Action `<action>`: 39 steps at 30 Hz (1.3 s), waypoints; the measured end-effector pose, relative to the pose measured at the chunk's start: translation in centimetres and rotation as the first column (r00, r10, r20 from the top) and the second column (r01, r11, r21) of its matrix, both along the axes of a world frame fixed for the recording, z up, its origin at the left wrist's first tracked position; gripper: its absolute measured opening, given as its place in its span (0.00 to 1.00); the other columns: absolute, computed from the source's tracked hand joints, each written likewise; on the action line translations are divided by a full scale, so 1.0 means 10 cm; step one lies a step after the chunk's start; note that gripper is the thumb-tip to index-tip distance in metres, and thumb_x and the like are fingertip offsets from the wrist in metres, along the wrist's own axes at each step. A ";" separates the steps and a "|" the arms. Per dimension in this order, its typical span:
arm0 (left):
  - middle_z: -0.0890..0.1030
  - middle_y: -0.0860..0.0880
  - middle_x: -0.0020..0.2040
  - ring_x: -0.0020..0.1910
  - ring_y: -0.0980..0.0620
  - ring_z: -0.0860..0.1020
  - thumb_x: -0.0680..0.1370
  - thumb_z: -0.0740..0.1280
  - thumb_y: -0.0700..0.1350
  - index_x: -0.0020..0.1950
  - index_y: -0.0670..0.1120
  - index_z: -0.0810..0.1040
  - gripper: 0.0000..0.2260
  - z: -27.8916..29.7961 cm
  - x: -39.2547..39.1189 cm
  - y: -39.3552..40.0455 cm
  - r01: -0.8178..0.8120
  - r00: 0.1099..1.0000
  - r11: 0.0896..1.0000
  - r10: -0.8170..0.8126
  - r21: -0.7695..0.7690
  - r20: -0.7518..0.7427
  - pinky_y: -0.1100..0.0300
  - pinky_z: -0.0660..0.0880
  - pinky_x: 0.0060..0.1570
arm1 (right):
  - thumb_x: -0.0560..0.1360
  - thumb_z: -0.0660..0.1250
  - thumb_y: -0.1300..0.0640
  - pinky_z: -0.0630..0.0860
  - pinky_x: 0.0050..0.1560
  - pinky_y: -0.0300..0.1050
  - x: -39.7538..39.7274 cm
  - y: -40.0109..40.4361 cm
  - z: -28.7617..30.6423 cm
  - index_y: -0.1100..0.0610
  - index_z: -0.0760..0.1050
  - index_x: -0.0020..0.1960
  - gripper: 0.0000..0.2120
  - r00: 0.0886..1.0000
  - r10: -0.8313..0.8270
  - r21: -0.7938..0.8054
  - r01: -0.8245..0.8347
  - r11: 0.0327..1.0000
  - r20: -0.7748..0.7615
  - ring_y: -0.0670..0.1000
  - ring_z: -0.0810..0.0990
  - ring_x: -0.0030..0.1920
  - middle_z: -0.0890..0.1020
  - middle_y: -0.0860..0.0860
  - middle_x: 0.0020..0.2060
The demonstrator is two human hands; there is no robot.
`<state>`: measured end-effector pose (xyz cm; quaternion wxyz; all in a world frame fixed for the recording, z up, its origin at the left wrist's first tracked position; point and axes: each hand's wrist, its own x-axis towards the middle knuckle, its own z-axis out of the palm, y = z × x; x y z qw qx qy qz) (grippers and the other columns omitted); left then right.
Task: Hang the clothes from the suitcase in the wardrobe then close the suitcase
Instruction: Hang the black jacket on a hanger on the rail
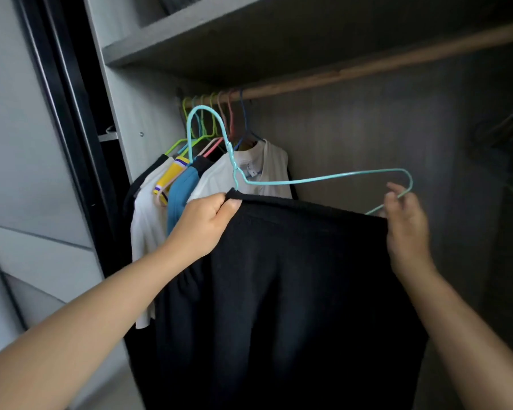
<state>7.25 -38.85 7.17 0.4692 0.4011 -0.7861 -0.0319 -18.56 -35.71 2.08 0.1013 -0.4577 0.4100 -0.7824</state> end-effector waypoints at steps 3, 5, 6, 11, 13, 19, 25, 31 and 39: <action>0.60 0.51 0.26 0.24 0.56 0.61 0.79 0.59 0.47 0.28 0.45 0.56 0.21 -0.06 0.01 0.02 -0.046 0.996 0.997 0.040 0.069 0.085 0.68 0.63 0.27 | 0.80 0.56 0.57 0.67 0.40 0.27 0.00 -0.10 0.16 0.56 0.73 0.44 0.09 0.991 -0.117 0.005 0.117 0.993 0.059 0.31 0.72 0.30 0.73 0.47 0.37; 0.63 0.51 0.27 0.27 0.56 0.63 0.79 0.58 0.50 0.29 0.46 0.59 0.20 -0.09 0.01 0.03 -0.072 0.990 0.992 0.059 0.102 0.131 0.67 0.63 0.28 | 0.81 0.53 0.56 0.66 0.36 0.28 -0.01 -0.13 0.16 0.68 0.74 0.49 0.17 0.973 -0.201 0.111 0.213 0.971 -0.111 0.37 0.73 0.33 0.73 0.54 0.37; 0.65 0.52 0.28 0.28 0.57 0.64 0.79 0.58 0.52 0.30 0.47 0.61 0.19 -0.09 0.00 0.04 -0.086 0.988 0.989 0.070 0.118 0.138 0.67 0.63 0.28 | 0.81 0.52 0.56 0.67 0.37 0.32 -0.03 -0.13 0.16 0.70 0.73 0.50 0.18 0.955 -0.225 0.137 0.253 0.958 -0.194 0.45 0.75 0.39 0.75 0.58 0.38; 0.63 0.49 0.26 0.26 0.54 0.63 0.79 0.56 0.54 0.28 0.45 0.58 0.23 -0.07 -0.19 0.01 -0.159 0.975 0.964 0.188 0.215 -0.119 0.60 0.61 0.27 | 0.82 0.50 0.57 0.65 0.42 0.47 -0.02 -0.09 0.15 0.62 0.68 0.39 0.17 0.847 -0.256 0.142 0.357 0.923 -0.466 0.57 0.74 0.41 0.74 0.64 0.36; 0.60 0.50 0.26 0.24 0.56 0.62 0.79 0.58 0.48 0.28 0.46 0.58 0.20 -0.09 -0.19 -0.07 -0.087 0.951 0.968 0.151 0.234 -0.271 0.58 0.61 0.29 | 0.82 0.50 0.56 0.70 0.45 0.53 -0.02 -0.07 0.11 0.65 0.70 0.35 0.22 0.796 -0.232 0.175 0.386 0.906 -0.559 0.64 0.79 0.45 0.77 0.69 0.37; 0.64 0.49 0.28 0.25 0.52 0.63 0.77 0.56 0.35 0.53 0.47 0.64 0.09 -0.20 -0.15 -0.18 -0.031 0.992 0.974 0.057 0.223 -0.108 0.67 0.62 0.24 | 0.75 0.41 0.38 0.59 0.29 0.39 -0.11 0.20 0.01 0.53 0.55 0.21 0.29 0.393 -0.174 -0.008 0.389 0.921 -0.903 0.61 0.78 0.27 0.69 0.61 0.20; 0.67 0.50 0.28 0.26 0.54 0.65 0.79 0.56 0.40 0.63 0.44 0.65 0.12 -0.24 -0.22 -0.07 -0.012 0.919 0.964 -0.095 0.267 0.383 0.61 0.60 0.27 | 0.79 0.46 0.42 0.52 0.28 0.31 -0.12 0.23 -0.05 0.53 0.56 0.25 0.27 0.259 -0.137 -0.092 0.176 0.980 -0.956 0.49 0.63 0.18 0.57 0.45 0.21; 0.66 0.54 0.28 0.26 0.58 0.65 0.81 0.54 0.42 0.59 0.45 0.66 0.08 -0.08 -0.46 0.15 0.063 0.976 0.985 -0.094 0.161 0.194 0.63 0.62 0.29 | 0.72 0.61 0.48 0.61 0.27 0.25 0.28 0.06 0.07 0.47 0.59 0.24 0.20 0.568 0.023 0.013 -0.020 1.000 -0.823 0.38 0.66 0.22 0.58 0.40 0.19; 0.67 0.49 0.30 0.30 0.49 0.67 0.82 0.51 0.44 0.48 0.44 0.60 0.05 -0.05 -0.52 0.13 -0.079 0.990 0.991 0.065 0.111 0.127 0.56 0.61 0.29 | 0.73 0.66 0.58 0.66 0.39 0.24 0.54 0.16 0.10 0.58 0.73 0.41 0.04 0.729 0.002 0.029 0.025 0.999 -0.685 0.36 0.73 0.35 0.74 0.44 0.32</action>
